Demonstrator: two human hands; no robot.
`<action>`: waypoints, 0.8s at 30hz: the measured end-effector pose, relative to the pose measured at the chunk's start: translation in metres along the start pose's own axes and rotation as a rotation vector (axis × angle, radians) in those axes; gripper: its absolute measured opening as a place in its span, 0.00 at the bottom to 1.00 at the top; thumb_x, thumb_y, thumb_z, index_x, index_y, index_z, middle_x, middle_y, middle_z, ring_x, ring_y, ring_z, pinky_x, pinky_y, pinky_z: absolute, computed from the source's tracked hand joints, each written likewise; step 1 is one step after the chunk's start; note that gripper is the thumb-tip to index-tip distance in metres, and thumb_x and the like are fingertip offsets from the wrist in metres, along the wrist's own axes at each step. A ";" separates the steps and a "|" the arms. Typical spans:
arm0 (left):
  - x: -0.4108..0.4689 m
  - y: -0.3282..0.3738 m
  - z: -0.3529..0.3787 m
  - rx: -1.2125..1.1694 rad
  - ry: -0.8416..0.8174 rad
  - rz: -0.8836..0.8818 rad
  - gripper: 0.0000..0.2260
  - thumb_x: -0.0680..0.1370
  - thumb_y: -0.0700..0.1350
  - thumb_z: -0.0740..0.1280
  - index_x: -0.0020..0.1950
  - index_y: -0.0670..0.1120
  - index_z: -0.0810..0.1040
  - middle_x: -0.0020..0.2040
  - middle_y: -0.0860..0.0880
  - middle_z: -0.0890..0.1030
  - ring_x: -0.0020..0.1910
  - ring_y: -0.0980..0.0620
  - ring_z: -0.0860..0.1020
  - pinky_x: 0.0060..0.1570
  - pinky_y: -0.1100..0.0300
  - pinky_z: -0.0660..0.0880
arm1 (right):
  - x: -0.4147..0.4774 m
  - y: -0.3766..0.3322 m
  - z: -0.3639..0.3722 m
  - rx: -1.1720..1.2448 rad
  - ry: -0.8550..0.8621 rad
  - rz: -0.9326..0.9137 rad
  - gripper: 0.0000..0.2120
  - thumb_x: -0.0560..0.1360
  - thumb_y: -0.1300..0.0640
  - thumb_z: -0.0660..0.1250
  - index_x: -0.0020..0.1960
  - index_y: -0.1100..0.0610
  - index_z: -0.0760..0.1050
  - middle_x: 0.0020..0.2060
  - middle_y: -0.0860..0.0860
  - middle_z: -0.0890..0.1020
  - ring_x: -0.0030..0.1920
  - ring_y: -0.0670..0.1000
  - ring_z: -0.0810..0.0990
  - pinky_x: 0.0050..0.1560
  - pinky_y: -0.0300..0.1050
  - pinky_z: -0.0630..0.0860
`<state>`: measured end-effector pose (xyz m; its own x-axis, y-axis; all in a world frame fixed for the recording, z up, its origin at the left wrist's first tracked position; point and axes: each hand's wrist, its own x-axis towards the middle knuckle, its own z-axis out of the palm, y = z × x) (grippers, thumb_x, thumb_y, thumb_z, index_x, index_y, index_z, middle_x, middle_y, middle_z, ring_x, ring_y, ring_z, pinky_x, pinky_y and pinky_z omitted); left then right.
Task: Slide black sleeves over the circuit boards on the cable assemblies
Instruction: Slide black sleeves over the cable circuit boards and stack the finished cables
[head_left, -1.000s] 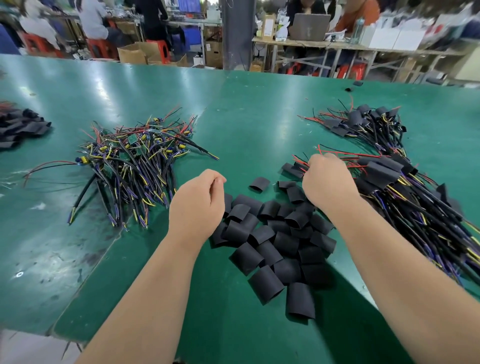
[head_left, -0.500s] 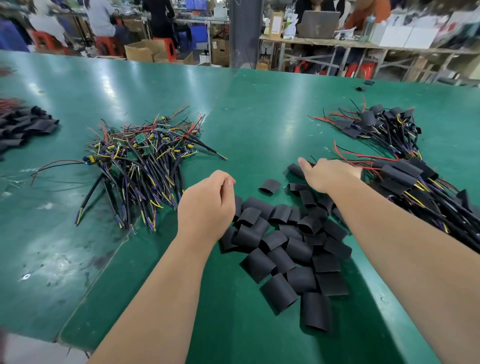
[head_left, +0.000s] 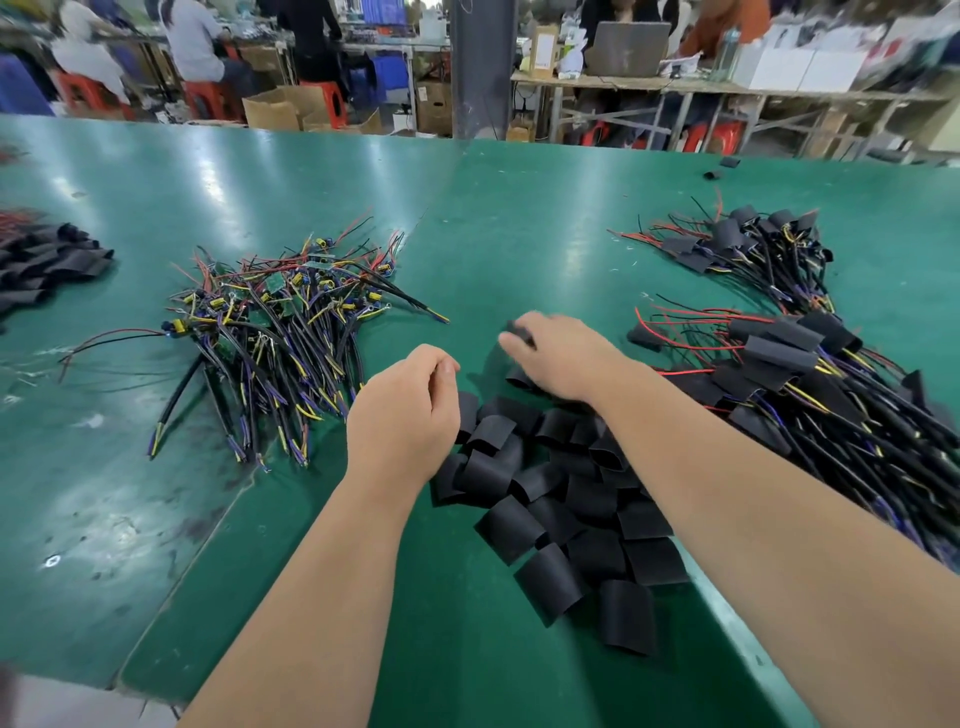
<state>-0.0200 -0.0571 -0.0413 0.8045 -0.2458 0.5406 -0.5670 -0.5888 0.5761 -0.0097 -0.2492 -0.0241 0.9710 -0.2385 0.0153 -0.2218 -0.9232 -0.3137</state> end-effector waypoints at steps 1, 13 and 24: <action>0.000 0.000 0.000 0.000 0.004 -0.006 0.08 0.80 0.43 0.61 0.46 0.46 0.78 0.27 0.57 0.68 0.31 0.47 0.70 0.32 0.56 0.63 | -0.006 -0.005 0.001 0.019 -0.042 -0.091 0.25 0.80 0.40 0.54 0.69 0.55 0.68 0.64 0.58 0.75 0.64 0.58 0.73 0.61 0.49 0.69; 0.002 0.000 0.000 -0.022 0.009 -0.004 0.08 0.80 0.43 0.60 0.47 0.46 0.78 0.28 0.58 0.68 0.32 0.47 0.72 0.33 0.57 0.64 | 0.004 0.053 -0.011 -0.238 -0.058 0.456 0.31 0.79 0.35 0.47 0.72 0.54 0.64 0.69 0.66 0.67 0.69 0.66 0.65 0.66 0.60 0.61; 0.003 0.001 -0.002 0.021 0.076 -0.007 0.08 0.80 0.42 0.60 0.48 0.43 0.79 0.40 0.49 0.80 0.43 0.43 0.76 0.44 0.51 0.69 | -0.034 -0.037 0.009 0.009 -0.071 -0.200 0.21 0.80 0.39 0.53 0.64 0.49 0.74 0.62 0.49 0.78 0.65 0.52 0.73 0.70 0.54 0.62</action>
<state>-0.0187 -0.0569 -0.0375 0.7925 -0.1829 0.5817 -0.5566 -0.6067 0.5675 -0.0338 -0.2041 -0.0211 0.9995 -0.0286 0.0113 -0.0235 -0.9472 -0.3198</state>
